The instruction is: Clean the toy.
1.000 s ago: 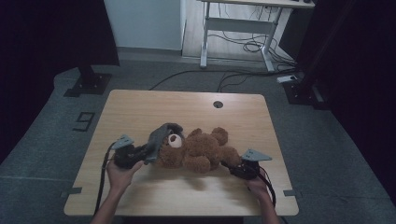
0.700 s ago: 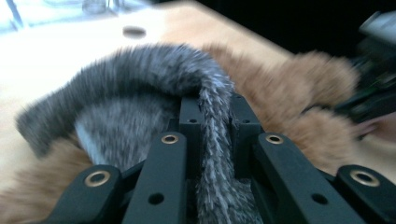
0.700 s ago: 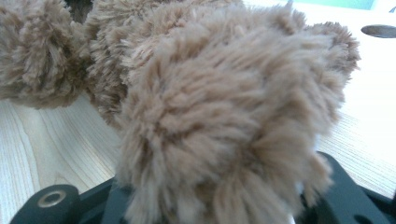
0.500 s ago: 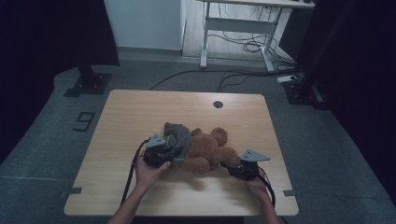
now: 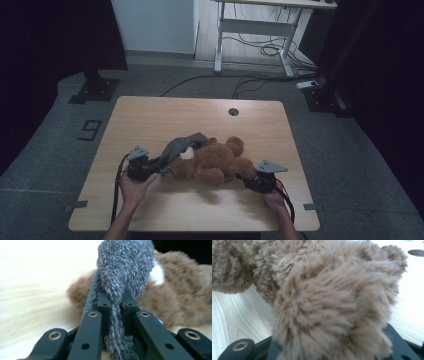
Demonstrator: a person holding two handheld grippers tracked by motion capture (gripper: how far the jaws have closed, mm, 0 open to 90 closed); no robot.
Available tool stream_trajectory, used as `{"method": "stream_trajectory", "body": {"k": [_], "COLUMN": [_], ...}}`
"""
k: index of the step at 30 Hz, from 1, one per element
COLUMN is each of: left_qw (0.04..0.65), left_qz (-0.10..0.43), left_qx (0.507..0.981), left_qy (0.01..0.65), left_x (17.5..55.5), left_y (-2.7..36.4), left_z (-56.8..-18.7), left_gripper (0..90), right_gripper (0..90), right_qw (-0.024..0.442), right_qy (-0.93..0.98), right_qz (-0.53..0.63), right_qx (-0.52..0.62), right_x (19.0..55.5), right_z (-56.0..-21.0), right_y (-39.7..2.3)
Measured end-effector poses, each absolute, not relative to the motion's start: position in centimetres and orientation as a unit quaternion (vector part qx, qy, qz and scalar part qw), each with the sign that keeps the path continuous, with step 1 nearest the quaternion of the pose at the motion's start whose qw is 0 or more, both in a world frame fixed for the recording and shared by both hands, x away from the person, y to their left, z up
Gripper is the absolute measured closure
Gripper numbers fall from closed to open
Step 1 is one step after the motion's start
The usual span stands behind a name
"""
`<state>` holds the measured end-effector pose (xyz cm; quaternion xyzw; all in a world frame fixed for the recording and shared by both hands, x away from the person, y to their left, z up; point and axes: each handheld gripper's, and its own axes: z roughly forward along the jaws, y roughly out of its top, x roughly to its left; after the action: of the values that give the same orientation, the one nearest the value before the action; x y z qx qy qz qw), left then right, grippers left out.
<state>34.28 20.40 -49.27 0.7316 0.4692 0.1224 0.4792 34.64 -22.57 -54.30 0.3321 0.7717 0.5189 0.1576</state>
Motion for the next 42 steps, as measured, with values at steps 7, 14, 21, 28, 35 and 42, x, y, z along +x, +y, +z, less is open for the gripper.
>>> {"method": "stream_trajectory", "body": {"k": [7,14,21,28,35,42], "left_qw": [0.447,0.420,0.423,0.451,0.490,0.527], "left_qz": [0.093,0.085,0.089,0.120,0.144,0.172], "left_qx": [0.741,0.749,0.747,0.730,0.705,0.681], "left_qy": [0.493,0.505,0.505,0.499,0.491,0.479], "left_x": [34.3,35.4,35.3,33.1,30.6,27.4], "left_y": [21.7,21.1,21.6,23.9,27.0,30.0], "left_z": [-51.3,-52.8,-53.1,-50.7,-48.6,-46.1], "left_gripper": [80.8,80.9,80.2,81.6,81.7,81.6], "right_gripper": [57.1,57.1,56.9,56.5,56.4,56.2], "right_qw": [0.157,0.156,0.158,0.159,0.160,0.160], "right_qy": [0.774,0.775,0.775,0.775,0.775,0.775], "right_qz": [0.514,0.510,0.508,0.508,0.507,0.506], "right_qx": [0.335,0.340,0.342,0.341,0.343,0.343], "right_x": [34.8,34.9,34.9,35.0,35.0,35.0], "right_z": [-54.5,-54.7,-54.8,-54.8,-54.8,-54.8], "right_y": [-22.5,-22.3,-22.3,-22.3,-22.3,-22.3]}}
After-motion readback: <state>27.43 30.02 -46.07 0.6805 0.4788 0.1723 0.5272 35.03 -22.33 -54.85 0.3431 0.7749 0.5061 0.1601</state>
